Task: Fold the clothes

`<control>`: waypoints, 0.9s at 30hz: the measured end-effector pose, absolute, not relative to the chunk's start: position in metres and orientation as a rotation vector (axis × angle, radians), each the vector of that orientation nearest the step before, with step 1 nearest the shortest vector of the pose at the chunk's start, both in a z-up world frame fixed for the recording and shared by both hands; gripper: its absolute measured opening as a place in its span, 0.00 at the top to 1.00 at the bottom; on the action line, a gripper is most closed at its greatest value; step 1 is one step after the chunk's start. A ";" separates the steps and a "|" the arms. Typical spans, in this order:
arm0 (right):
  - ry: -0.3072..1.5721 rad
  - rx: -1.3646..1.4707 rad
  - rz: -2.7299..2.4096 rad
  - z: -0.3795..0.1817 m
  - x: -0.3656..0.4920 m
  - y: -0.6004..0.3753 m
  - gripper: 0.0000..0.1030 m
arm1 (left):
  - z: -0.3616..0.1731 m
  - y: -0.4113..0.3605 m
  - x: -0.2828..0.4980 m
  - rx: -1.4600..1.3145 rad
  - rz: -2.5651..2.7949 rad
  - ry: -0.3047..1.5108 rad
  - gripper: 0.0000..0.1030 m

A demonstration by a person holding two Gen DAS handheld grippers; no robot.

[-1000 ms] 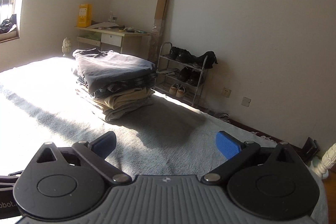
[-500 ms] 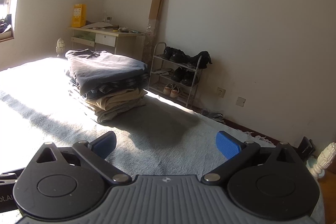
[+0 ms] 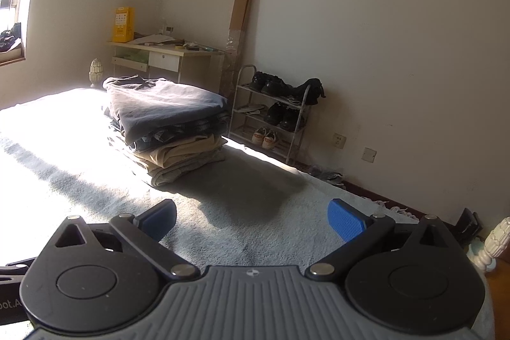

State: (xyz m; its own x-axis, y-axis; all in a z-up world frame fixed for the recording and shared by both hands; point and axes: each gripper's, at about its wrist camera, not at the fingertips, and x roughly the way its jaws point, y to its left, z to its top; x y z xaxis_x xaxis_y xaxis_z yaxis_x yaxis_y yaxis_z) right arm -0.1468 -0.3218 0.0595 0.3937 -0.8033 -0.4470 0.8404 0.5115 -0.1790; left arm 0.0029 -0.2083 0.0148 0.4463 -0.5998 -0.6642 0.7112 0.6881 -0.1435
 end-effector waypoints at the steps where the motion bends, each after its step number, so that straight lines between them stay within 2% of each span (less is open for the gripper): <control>1: 0.520 0.082 -1.044 0.059 -0.147 -0.322 0.00 | 0.015 -0.208 0.003 0.167 -0.817 0.751 0.00; 27: 0.524 0.097 -1.030 0.059 -0.149 -0.323 0.00 | 0.016 -0.210 0.000 0.182 -0.817 0.749 0.00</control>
State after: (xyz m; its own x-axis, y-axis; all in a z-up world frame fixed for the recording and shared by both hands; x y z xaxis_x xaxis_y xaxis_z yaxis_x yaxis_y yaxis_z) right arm -0.1493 -0.3227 0.0593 0.4038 -0.7915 -0.4588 0.8368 0.5222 -0.1644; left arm 0.0003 -0.2098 0.0155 0.4472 -0.5944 -0.6683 0.7172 0.6848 -0.1292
